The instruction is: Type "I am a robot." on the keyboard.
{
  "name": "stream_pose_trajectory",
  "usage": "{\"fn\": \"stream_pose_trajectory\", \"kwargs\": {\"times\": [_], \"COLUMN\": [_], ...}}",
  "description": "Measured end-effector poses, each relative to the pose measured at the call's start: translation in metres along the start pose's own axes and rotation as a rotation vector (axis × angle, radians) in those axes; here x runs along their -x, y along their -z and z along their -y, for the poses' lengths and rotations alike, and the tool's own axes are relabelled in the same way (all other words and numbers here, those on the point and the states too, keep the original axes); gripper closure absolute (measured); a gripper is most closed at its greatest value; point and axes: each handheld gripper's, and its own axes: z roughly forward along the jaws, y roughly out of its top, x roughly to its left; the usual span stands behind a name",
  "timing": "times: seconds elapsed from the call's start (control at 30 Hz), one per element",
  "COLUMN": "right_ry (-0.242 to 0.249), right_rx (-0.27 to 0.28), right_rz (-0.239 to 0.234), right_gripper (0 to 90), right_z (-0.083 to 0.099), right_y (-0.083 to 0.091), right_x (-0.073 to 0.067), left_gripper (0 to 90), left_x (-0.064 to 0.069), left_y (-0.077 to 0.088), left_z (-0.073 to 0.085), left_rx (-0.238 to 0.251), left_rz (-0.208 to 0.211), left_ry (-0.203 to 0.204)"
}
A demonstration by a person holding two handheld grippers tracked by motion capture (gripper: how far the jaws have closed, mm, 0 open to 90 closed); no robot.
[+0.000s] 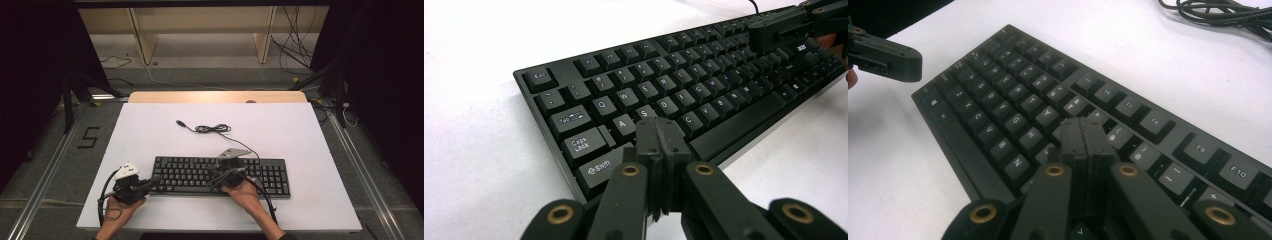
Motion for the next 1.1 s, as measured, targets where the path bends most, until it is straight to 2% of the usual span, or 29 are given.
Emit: {"fn": "stream_pose_trajectory", "kwargs": {"times": [0.33,1.1], "right_ry": [-0.003,-0.01], "right_rx": [-0.009,-0.051], "right_rz": [0.005,0.013], "right_gripper": [90.0,90.0], "right_z": [-0.002,-0.005], "right_y": [-0.006,-0.023], "right_x": [0.001,0.001], "left_gripper": [88.9,89.0], "left_x": [-0.003,-0.011], "left_y": [-0.002,-0.01], "left_z": [0.0,0.002], "left_rx": [-0.019,-0.079], "left_rz": [-0.012,-0.06], "left_ry": [0.017,0.024]}}
